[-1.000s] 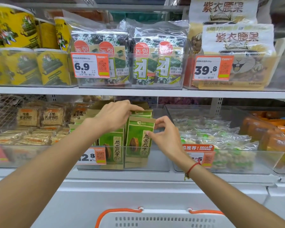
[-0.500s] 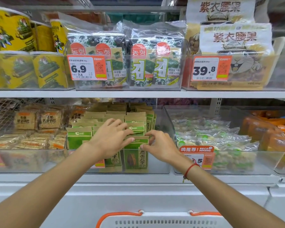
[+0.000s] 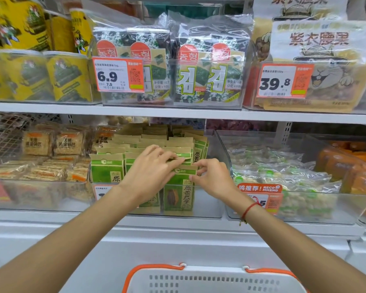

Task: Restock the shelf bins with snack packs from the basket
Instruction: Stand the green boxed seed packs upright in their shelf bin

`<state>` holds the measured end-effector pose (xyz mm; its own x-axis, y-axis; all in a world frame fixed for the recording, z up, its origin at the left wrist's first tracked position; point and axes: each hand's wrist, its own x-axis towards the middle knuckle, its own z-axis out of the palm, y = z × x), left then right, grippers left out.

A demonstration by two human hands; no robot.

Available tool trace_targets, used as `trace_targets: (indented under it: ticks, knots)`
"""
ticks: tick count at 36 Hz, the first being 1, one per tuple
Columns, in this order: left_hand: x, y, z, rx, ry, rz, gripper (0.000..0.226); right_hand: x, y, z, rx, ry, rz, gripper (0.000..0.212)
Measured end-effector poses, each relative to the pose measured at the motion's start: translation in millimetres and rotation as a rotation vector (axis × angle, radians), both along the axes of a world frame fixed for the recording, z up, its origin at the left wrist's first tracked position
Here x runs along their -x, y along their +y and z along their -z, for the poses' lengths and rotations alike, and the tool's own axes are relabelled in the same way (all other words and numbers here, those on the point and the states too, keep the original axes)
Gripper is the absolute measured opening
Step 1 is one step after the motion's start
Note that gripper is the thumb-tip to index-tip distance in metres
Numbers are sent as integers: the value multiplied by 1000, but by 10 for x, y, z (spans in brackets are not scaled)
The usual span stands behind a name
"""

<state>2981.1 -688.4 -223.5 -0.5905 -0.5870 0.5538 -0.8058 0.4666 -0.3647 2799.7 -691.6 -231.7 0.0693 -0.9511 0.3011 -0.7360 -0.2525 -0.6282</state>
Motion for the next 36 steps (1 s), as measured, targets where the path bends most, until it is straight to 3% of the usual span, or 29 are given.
trace_targets:
  ticks: [9,19,26,36]
  knots:
    - [-26,25,2,-23,81,-70,45,-40,77,58,54,-52,3,39]
    - [11,56,-44,-127,188,-87,53,-10,140,15,1,-61,-42,50]
    - [37,77,-98,-173,208,-109,47,-2,152,44,-1,-21,-27,25]
    - [29,74,-110,-186,224,-101,38,-14,112,75,78,0,-29,15]
